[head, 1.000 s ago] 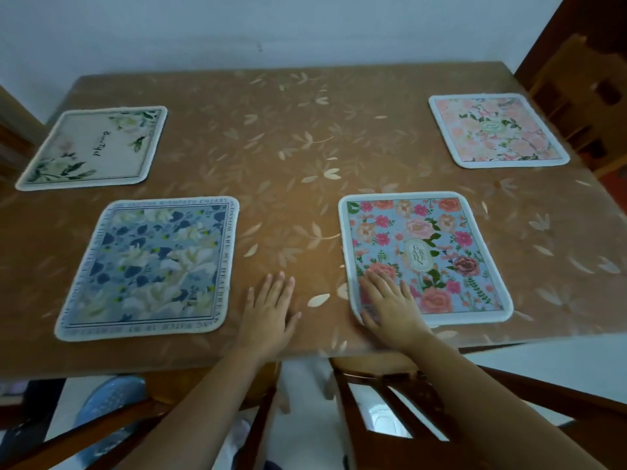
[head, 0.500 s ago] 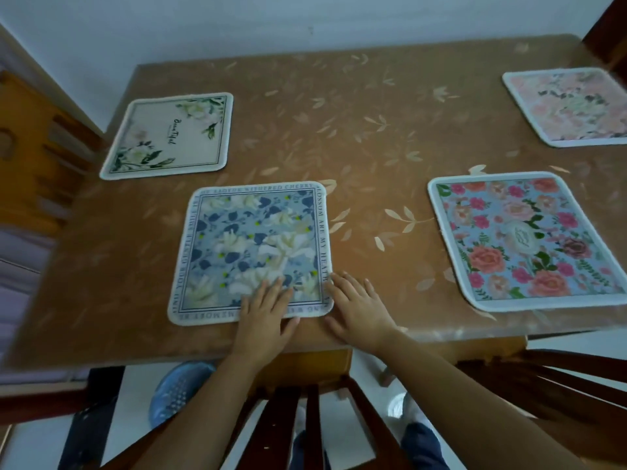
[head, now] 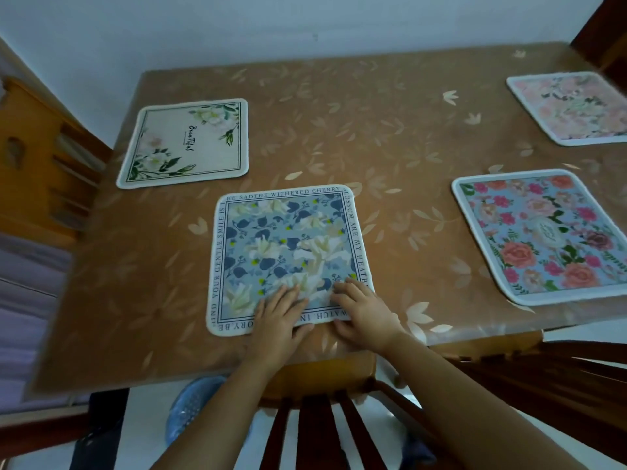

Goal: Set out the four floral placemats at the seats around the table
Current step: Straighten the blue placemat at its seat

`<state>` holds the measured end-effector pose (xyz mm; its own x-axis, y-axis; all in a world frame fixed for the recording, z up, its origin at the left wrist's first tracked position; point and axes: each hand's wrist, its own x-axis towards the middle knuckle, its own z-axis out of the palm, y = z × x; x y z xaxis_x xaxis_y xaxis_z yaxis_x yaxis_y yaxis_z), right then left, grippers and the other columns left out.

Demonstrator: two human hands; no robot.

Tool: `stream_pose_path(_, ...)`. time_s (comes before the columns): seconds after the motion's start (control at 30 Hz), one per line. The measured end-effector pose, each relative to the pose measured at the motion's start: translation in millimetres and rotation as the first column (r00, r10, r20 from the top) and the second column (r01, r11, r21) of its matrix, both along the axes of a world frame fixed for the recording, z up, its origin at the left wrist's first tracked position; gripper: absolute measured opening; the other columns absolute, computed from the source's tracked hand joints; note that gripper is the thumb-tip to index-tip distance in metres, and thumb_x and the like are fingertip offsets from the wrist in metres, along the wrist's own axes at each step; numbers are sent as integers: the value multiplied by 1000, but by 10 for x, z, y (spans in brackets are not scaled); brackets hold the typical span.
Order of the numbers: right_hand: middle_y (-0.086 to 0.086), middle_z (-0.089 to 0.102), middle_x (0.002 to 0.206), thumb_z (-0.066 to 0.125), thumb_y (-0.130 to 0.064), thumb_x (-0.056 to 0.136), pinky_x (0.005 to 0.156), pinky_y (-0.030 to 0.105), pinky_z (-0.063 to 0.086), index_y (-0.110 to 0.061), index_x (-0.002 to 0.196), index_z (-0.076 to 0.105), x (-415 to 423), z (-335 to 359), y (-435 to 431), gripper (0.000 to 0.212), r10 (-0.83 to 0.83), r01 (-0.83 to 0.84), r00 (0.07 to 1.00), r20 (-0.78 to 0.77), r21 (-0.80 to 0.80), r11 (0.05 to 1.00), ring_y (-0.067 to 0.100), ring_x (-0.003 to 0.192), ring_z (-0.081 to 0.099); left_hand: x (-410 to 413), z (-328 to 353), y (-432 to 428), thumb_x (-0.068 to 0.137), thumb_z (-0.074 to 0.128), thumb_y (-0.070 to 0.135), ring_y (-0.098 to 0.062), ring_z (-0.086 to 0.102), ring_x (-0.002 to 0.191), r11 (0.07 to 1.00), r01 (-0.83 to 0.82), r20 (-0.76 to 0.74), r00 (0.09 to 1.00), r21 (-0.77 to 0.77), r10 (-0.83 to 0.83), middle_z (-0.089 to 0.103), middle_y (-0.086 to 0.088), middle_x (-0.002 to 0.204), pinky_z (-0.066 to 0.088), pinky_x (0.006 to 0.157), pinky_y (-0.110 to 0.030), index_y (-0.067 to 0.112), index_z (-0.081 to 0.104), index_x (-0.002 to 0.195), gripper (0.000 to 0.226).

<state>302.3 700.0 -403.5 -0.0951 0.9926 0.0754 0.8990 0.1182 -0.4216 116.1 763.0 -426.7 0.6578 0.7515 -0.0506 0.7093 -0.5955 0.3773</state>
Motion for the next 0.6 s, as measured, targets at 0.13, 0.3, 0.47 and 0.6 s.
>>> stream_pose_path(0.13,24,68,91,78,4,59,73,53,55,7,85,67,-73,43,-22,29,-15,27,995,-98,125,992,40,94,63,-64,27,16,84,63,26,-22,26,135,999,35,139,990,36,-39,45,-5,139,18,109,-48,14,58,119,38)
stream_pose_path(0.3,21,69,89,78,5,59,68,47,58,4,83,68,-113,64,-55,26,-56,72,991,-120,139,988,36,85,66,-99,70,23,64,81,7,-31,57,109,989,41,271,959,144,-80,68,-11,106,43,90,-58,6,72,88,26)
stream_pose_path(0.47,17,69,89,84,-3,57,64,42,58,-1,83,69,-157,65,-78,30,-82,89,995,-63,116,989,33,85,67,-90,41,-24,62,82,7,-27,61,104,992,-44,325,946,119,2,71,-7,101,47,84,-58,10,73,82,22)
stream_pose_path(0.6,20,68,82,81,1,61,54,43,58,2,75,69,-154,84,-56,18,-86,93,993,-80,100,991,36,78,66,-89,50,-37,62,83,6,-27,61,103,991,-59,338,941,121,15,71,-8,101,46,84,-58,10,73,82,23)
